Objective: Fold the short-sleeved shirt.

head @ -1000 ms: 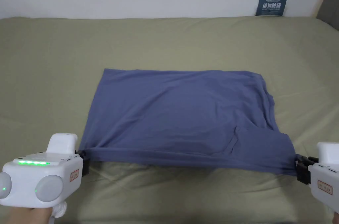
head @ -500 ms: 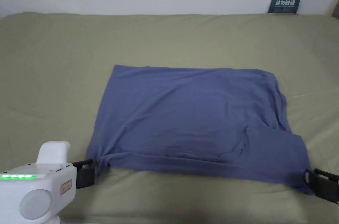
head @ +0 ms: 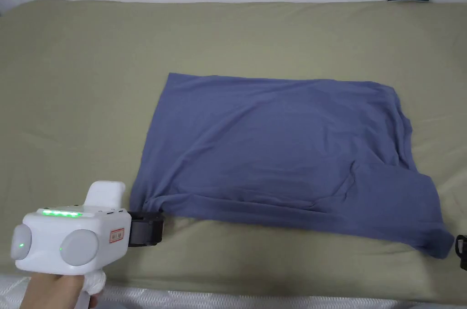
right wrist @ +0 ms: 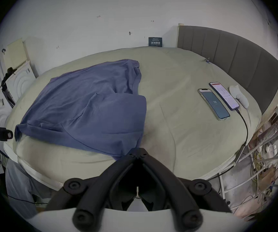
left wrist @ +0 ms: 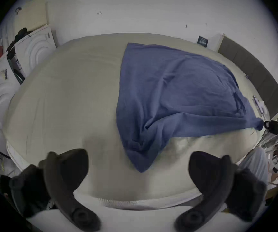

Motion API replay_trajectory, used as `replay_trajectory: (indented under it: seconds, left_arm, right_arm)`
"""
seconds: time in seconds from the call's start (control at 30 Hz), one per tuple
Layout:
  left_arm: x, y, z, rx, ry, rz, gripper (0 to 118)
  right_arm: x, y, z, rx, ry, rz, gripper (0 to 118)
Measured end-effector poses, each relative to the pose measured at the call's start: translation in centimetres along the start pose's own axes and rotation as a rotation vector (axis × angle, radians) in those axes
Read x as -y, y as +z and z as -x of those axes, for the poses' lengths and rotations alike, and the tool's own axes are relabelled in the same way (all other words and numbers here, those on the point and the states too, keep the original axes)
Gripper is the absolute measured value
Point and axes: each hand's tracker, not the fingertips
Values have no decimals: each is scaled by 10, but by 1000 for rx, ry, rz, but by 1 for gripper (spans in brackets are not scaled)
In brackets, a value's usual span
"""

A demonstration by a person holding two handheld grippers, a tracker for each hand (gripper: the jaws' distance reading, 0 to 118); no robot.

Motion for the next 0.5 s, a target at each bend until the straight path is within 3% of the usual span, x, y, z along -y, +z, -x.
replay_trajectory:
  seconds: [0.03,0.07,0.1,0.13,0.3,0.33,0.4,0.43,0.47,0.5]
  left_arm:
    - [-4,-7,-1,-12,-18,18,93]
    - [-9,-12,-2,-28,-32,22,55]
    - [-14,-16,-3,-47,-45,18,6]
    - [-8,-14,-4,-44,-49,19,1]
    - [-10,-2,6,14,10,-5,1]
    - [-10,0,5,6,4,-9,1]
    - [-7,1,6,0,1,-16,1]
    - [-6,0,7,5,7,-14,1]
    - [-6,-1,7,5,10,-12,1]
    - [-5,-1,6,2,9,-13,1]
  right_arm:
    - [0,-3,-1,-5,-1,6,0]
    - [-1,-6,-2,-7,0,13,0]
    - [-1,-9,-2,-2,4,17,0]
    - [-1,-10,-3,-1,11,21,0]
    - [-4,-15,-8,-20,8,19,0]
    - [-5,-17,-9,-24,7,19,6]
    - [-7,-27,-12,-60,11,69,91]
    - [-6,-32,-7,-54,14,91,118]
    - [-2,-35,-5,-50,-14,-16,109]
    - [-1,-42,-4,-41,22,60,101]
